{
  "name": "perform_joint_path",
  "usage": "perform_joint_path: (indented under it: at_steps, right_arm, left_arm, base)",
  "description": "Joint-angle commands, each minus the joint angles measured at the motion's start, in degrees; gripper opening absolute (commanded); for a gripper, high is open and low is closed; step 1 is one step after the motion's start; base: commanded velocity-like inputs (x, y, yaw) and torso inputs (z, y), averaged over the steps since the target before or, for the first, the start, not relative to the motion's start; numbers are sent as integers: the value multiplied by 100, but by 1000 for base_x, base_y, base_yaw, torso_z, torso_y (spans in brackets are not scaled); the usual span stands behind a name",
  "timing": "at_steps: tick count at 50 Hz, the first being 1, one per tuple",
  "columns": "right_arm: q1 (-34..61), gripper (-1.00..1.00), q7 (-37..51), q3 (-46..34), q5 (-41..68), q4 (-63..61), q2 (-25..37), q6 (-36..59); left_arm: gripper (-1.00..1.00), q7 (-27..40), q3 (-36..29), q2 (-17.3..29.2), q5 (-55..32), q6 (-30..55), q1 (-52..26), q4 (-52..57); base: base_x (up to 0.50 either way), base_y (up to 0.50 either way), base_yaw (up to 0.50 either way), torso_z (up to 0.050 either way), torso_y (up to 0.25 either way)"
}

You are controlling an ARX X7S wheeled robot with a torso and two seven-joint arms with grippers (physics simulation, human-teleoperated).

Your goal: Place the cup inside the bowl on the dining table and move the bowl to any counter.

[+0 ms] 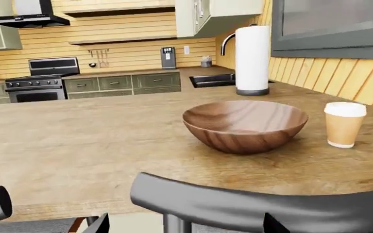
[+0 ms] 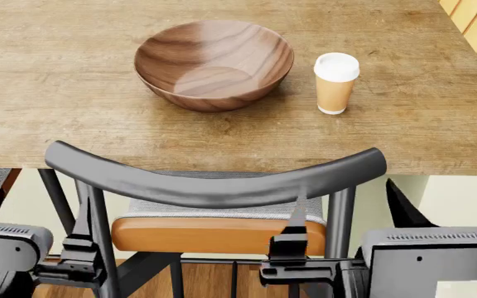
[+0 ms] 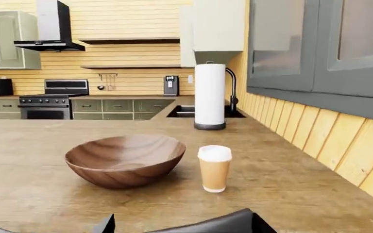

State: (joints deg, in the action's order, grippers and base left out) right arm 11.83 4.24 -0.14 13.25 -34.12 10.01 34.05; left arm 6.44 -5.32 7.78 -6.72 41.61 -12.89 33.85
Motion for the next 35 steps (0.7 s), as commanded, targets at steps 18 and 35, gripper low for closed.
perform_joint_path:
  at_steps: [18, 35]
  right_arm:
    - [3648, 100, 61, 961, 1322, -449, 822, 4367]
    - [3434, 100, -13, 1288, 1458, -608, 1117, 4625]
  left_arm:
    - [100, 208, 1176, 889, -1662, 4835, -3760, 949]
    - [100, 1068, 1184, 1279, -2781, 4768, -3869, 688]
  base:
    - [0, 0, 0, 0, 0]
    - [286, -1, 0, 0, 0]
